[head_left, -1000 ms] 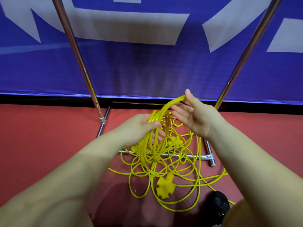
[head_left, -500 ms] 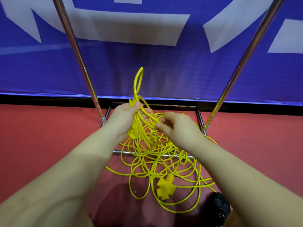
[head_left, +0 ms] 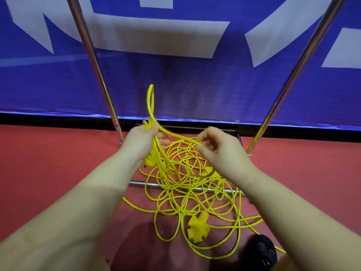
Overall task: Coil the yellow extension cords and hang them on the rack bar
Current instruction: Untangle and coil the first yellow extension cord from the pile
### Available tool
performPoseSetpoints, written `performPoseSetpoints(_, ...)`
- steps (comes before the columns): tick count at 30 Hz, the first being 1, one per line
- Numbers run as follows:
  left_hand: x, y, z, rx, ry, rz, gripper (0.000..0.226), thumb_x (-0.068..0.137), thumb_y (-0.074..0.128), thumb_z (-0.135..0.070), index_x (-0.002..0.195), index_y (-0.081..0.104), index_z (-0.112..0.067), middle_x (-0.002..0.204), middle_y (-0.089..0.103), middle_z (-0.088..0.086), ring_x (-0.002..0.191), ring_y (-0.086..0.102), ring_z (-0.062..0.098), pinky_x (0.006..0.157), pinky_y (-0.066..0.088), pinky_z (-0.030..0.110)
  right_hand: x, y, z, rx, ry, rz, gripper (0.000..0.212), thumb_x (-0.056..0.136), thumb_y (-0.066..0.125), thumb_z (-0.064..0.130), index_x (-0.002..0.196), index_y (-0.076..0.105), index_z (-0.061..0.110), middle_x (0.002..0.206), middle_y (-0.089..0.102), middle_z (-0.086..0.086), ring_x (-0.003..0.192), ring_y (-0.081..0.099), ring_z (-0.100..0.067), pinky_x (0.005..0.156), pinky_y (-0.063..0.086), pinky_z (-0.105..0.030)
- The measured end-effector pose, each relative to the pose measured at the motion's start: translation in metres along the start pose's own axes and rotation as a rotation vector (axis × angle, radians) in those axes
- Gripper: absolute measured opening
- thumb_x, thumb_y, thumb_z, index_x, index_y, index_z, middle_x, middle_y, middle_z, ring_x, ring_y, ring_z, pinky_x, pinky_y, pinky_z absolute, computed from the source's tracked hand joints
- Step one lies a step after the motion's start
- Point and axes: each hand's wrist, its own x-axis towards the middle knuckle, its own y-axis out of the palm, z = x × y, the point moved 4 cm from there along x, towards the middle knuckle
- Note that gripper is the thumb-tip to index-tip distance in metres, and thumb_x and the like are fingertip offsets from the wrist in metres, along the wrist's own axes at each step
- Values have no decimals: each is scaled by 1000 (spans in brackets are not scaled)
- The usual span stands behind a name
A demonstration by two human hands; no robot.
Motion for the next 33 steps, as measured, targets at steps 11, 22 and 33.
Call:
performPoseSetpoints(11, -1, -2, 2, 381, 70, 107, 24, 101, 37, -18, 83, 53, -15, 82, 66, 2, 47, 60, -1, 56, 49, 21, -4, 1, -25, -543, 188, 428, 18, 90, 52, 22, 91, 65, 11, 90, 67, -9, 87, 62, -25, 73, 47, -27)
performPoseSetpoints(22, -33, 40, 14, 474, 78, 551, 18, 99, 39, -15, 87, 53, -14, 73, 62, 4, 62, 64, 11, 64, 53, 25, 8, -10, -12, -80, 148, 159, 32, 83, 64, 44, 64, 49, 23, 42, 49, 7, 37, 44, -4, 50, 38, -24)
performPoseSetpoints(33, -20, 24, 5, 230, -18, 403, 23, 100, 37, -15, 83, 51, -7, 60, 66, 3, 55, 67, 14, 52, 55, 24, 11, -31, -14, 572, 237, -65, 12, 83, 68, 15, 72, 62, 18, 45, 48, 13, 43, 37, -5, 44, 31, -15)
